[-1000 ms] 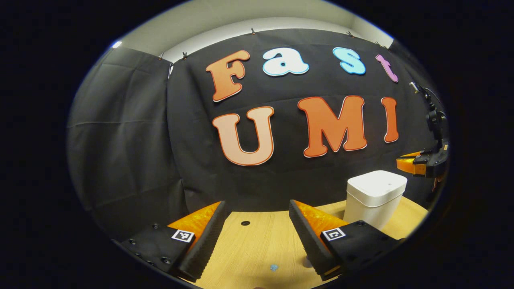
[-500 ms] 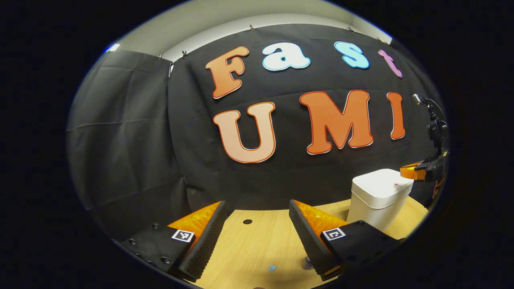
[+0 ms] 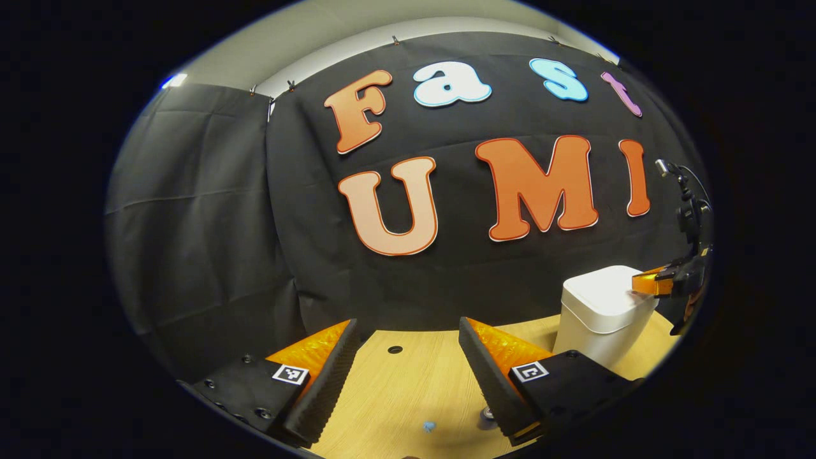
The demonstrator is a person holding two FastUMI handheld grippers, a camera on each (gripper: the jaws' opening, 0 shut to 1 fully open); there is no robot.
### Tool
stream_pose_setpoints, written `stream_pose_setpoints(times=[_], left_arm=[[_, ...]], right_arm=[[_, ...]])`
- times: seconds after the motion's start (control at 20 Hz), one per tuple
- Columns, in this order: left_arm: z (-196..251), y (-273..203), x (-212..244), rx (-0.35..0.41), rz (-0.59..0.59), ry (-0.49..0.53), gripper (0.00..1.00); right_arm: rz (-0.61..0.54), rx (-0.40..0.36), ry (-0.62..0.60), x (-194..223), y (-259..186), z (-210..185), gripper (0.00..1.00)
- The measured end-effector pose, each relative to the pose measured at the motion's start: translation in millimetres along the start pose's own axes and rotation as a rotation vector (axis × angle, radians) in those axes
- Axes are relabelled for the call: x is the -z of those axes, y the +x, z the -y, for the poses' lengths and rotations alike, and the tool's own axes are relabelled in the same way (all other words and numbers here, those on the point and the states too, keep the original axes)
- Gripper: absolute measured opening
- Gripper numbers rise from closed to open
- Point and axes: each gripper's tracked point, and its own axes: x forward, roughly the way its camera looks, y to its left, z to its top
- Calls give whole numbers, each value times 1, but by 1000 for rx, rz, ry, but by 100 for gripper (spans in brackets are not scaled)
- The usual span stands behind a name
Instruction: Press the lid of the desktop garbage bin to open it, pick up the crumpled paper on the desktop and throw it into the bin, then pick up the pop can on the desktop and drop it into the bin, and finally close the garbage bin lid.
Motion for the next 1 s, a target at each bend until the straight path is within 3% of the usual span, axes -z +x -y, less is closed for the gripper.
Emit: stream_pose_setpoints(times=[0.7, 1.0], left_arm=[[30, 0, 19, -8, -89, 3, 98], [40, -5, 21, 5, -93, 1, 100]], right_arm=[[-80, -58, 28, 16, 13, 4, 1], [-16, -64, -34, 4, 9, 3, 1]])
